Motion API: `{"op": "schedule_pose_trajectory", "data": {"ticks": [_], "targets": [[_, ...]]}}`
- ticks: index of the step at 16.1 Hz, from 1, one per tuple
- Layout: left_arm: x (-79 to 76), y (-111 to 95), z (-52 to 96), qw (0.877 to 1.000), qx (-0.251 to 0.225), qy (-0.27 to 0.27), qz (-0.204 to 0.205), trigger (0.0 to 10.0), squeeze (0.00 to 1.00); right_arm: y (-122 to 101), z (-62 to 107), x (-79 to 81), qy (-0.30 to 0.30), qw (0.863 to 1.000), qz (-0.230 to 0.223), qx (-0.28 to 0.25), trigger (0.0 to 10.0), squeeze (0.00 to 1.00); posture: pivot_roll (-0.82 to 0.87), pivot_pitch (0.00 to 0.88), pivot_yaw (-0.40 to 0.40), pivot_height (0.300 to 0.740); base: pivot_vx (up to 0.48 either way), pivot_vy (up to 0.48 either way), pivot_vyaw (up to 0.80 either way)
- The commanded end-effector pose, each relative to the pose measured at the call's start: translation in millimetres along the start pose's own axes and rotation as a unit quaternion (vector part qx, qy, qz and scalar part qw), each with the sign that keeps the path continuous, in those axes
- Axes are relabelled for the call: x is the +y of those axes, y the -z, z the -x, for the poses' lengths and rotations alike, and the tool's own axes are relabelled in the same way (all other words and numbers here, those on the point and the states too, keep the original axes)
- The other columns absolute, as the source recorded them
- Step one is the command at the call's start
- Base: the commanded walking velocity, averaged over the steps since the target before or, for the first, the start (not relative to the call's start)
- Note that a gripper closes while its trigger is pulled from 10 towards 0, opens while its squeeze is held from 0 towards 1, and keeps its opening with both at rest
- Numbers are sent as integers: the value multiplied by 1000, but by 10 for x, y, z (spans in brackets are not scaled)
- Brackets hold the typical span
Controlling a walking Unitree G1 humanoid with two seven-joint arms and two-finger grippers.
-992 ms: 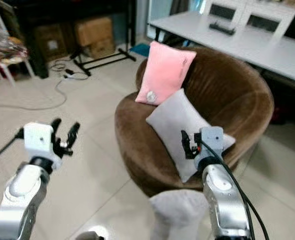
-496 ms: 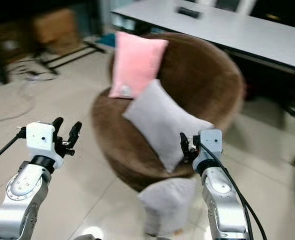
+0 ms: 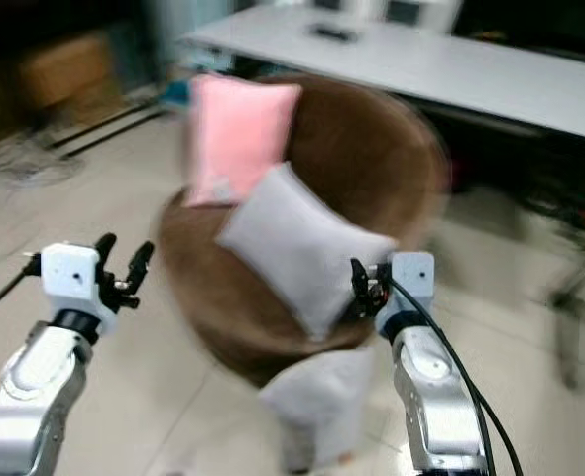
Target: Move the pillow to the sofa from floor
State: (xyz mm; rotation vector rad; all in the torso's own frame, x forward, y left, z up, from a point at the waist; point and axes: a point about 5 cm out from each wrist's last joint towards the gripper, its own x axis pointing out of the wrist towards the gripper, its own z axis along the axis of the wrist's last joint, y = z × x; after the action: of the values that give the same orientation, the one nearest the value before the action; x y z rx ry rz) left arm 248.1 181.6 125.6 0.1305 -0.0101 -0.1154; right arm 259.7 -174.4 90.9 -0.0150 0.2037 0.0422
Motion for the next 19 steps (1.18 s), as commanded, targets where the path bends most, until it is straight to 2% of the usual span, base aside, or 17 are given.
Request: {"op": "schedule_pose_trajectory", "data": {"ticks": [1, 6, 11, 19], "targets": [[-77, -28, -34, 1000, -8, 18, 9, 10000, 55, 8, 16, -86, 15, 1000, 3, 4, 10000, 0, 99, 0, -27, 740, 394, 0, -775], [-69, -27, -41, 1000, -10, 18, 11, 10000, 43, 8, 8, -83, 17, 1000, 0, 1, 10000, 0, 100, 0, -25, 740, 364, 0, -94], [-84, -15, -34, 1000, -8, 20, 0, 10000, 31, 24, -2, -2, -17, 1000, 1, 5, 10000, 0, 103, 0, -27, 740, 0, 0, 0], [-73, 66, 1, 1000, -1, 20, -19, 10000, 27, 27, -17, 57, -48, 999, 0, 0, 10000, 0, 105, 0, -25, 656, 0, 0, 0]]}}
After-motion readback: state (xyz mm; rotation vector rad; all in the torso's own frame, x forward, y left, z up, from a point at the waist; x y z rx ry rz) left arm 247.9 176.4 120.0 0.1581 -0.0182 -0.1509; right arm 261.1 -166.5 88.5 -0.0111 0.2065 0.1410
